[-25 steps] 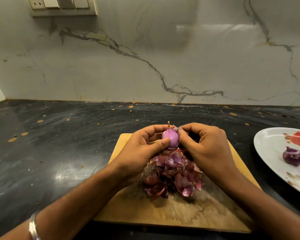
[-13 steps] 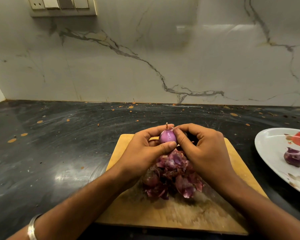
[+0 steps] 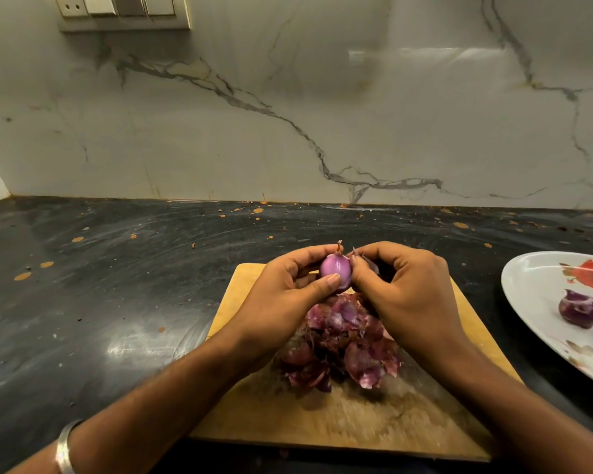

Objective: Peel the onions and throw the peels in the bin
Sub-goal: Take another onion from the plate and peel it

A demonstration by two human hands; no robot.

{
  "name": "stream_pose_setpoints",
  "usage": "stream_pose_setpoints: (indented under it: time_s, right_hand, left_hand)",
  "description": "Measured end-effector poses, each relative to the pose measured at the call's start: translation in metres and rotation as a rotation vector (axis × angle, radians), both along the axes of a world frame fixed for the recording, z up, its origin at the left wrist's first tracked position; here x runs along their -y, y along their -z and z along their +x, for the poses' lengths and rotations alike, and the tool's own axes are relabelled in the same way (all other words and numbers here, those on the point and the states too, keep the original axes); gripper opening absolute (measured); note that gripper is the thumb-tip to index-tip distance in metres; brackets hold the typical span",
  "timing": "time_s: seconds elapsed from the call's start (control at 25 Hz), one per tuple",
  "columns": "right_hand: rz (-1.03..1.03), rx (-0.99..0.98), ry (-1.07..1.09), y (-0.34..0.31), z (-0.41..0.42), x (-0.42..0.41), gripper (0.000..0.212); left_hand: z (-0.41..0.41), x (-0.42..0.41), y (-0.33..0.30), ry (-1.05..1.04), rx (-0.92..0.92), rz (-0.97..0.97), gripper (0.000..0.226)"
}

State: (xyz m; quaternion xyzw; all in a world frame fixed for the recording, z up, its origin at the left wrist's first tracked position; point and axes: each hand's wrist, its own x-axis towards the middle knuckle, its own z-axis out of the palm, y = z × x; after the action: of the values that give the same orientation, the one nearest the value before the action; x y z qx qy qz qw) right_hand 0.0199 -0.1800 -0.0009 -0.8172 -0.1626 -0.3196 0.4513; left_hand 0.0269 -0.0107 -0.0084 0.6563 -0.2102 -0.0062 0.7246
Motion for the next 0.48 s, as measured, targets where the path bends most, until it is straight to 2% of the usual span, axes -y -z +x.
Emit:
stream_pose_setpoints:
  time_s: [0.2,0.48]
  right_hand:
    - [0.086,-0.158,-0.166,-0.0021,0.0014,0.0024,0.010]
    - [0.244,-0.271,-0.239,-0.0009,0.0055,0.0049,0.014]
  left_hand:
    - [0.0038,-0.0015,0.0006,0.079,-0.051,-0.052,0.044]
    - [0.0058,0.0015,0.0034,0.109,-0.158,-0.205,0.045]
